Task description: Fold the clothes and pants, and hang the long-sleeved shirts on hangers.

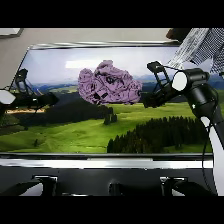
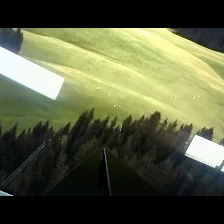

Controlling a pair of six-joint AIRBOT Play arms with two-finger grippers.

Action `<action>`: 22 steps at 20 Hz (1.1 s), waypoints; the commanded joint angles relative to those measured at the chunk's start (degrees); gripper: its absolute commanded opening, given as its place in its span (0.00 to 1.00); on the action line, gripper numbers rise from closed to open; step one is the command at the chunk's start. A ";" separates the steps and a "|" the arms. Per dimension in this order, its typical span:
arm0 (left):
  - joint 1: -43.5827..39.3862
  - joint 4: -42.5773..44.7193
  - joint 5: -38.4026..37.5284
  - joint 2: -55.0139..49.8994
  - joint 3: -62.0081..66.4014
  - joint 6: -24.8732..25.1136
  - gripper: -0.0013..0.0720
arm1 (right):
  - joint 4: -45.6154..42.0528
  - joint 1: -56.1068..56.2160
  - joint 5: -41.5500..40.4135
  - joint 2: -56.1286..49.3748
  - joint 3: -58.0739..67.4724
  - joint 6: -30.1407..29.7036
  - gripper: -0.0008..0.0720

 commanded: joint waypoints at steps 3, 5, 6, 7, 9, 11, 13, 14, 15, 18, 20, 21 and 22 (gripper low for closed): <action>-0.26 -38.32 8.57 -22.84 5.46 12.44 1.00 | 0.02 0.04 0.02 -0.04 -0.02 0.02 0.06; -1.53 -42.34 8.13 -29.57 9.22 13.55 1.00 | 0.02 0.04 -0.13 -0.04 -0.02 0.02 0.06; -2.32 -42.86 8.07 -31.80 11.02 13.53 1.00 | 0.02 0.04 -0.13 -0.04 -0.02 0.02 0.06; -3.15 -42.95 8.09 -33.62 12.83 13.53 1.00 | 0.02 0.04 -0.13 -0.04 -0.02 0.04 0.06; -4.87 -42.99 8.52 -36.41 16.06 13.31 1.00 | 0.07 0.04 -0.24 -0.04 -0.02 0.04 0.06; -6.60 -42.97 10.27 -38.23 17.62 10.27 1.00 | 0.09 0.04 -0.24 -0.04 -0.02 0.04 0.06; -7.69 -42.97 10.64 -39.36 17.84 8.37 0.92 | 0.24 0.04 -0.24 -0.04 -0.02 0.04 0.06; -7.91 -42.97 9.73 -39.65 17.86 8.37 0.58 | 0.24 0.04 -0.24 -0.04 -0.02 0.07 0.06; -7.93 -42.93 8.07 -39.71 17.86 8.85 0.06 | 0.50 0.04 -0.24 -0.04 -0.02 0.09 0.06; -7.82 -42.93 7.78 -39.06 17.88 8.85 0.05 | -0.33 -0.09 -1.73 -0.44 -0.48 8.50 0.32; -7.28 -42.93 7.61 -38.40 17.88 8.85 0.05 | -0.87 -0.17 -5.86 -1.81 -3.26 16.59 0.92; -7.06 -42.91 7.58 -38.03 17.88 8.85 0.05 | -0.55 -0.17 -8.55 -3.06 -5.27 20.39 0.97; -6.73 -42.73 7.61 -37.57 17.88 8.85 0.05 | 0.90 -0.20 -10.93 -5.05 -7.13 23.19 0.97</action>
